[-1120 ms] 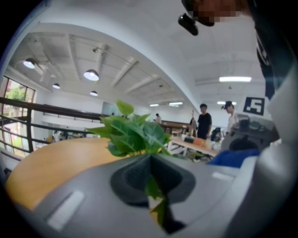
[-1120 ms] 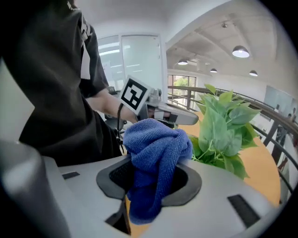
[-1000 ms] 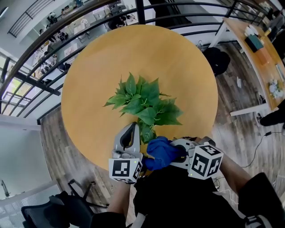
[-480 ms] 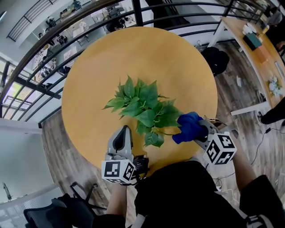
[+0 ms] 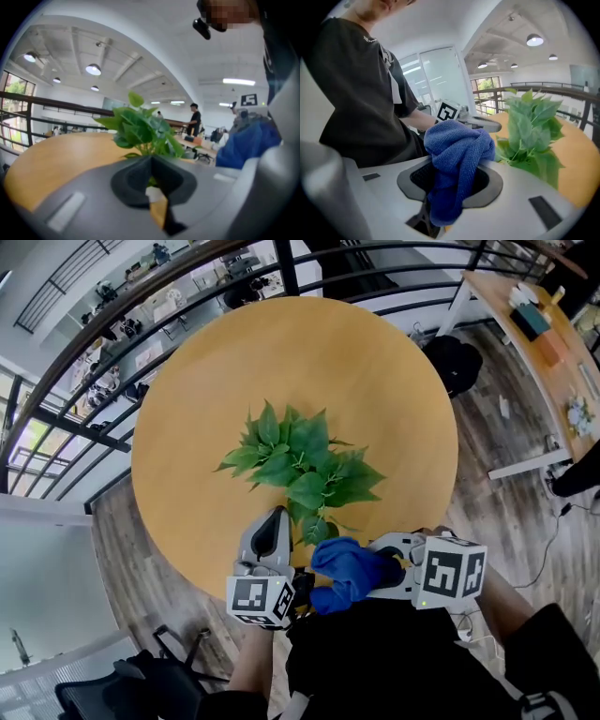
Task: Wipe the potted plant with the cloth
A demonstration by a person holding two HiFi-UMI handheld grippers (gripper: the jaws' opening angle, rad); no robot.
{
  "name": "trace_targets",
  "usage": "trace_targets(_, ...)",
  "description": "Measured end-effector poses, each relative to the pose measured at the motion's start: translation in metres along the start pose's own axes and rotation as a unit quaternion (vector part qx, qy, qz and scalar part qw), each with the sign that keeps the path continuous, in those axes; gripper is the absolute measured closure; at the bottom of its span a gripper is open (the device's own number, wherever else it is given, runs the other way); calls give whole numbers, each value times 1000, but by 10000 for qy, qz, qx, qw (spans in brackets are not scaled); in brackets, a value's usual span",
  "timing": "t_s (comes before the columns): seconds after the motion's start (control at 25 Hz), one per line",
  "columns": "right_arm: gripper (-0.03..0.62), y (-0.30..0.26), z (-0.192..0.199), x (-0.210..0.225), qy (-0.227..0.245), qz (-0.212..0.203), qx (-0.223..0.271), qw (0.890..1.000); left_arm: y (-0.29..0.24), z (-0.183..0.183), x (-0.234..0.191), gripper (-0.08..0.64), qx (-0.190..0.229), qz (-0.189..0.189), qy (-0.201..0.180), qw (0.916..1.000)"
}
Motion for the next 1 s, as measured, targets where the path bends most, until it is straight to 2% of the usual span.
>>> trace_targets(0.08,440,-20,20,8,-371,-179,-54,9991,0,1,1,557,-9,-6,-17,10000)
trace_targets(0.12,440,-25,31,16,-553,-71,-147,9983,-1,1,2,557,-11,-4,-30,10000)
trace_targets(0.24,440,-22,58,50,-1026,656,-436,9916,-1,1,1,557,-14,8,-55,10000)
trace_targets(0.36,440,-4,76,80,-1324,1452,-677,9782,-1,0,-1,557,-16,23,-61,10000)
trace_targets(0.48,440,18,93,102,-1404,2201,-975,9604,-5,-1,0,557,-27,57,-75,10000)
trace_targets(0.68,440,44,108,121,-1300,3055,-1282,9345,-10,-2,1,557,-38,95,-66,9999)
trace_targets(0.84,440,66,116,136,-1212,3803,-1487,9047,-10,-2,1,557,-28,100,-61,9999)
trace_targets(0.92,440,77,117,137,-1143,4043,-1569,8938,-10,-3,2,557,-22,109,-53,9999)
trace_targets(1.0,440,92,112,133,-1094,4192,-1526,8883,-9,-3,3,557,-20,120,-52,9999)
Point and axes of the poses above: the fingertips, and each gripper's own axes: y backward along the fingers, x to its right, z out of its underside, the point moved 4 cm from there along y, backward along the fingers, and after that the axes turned 2 degrees about -y, right-handed, at the moved point
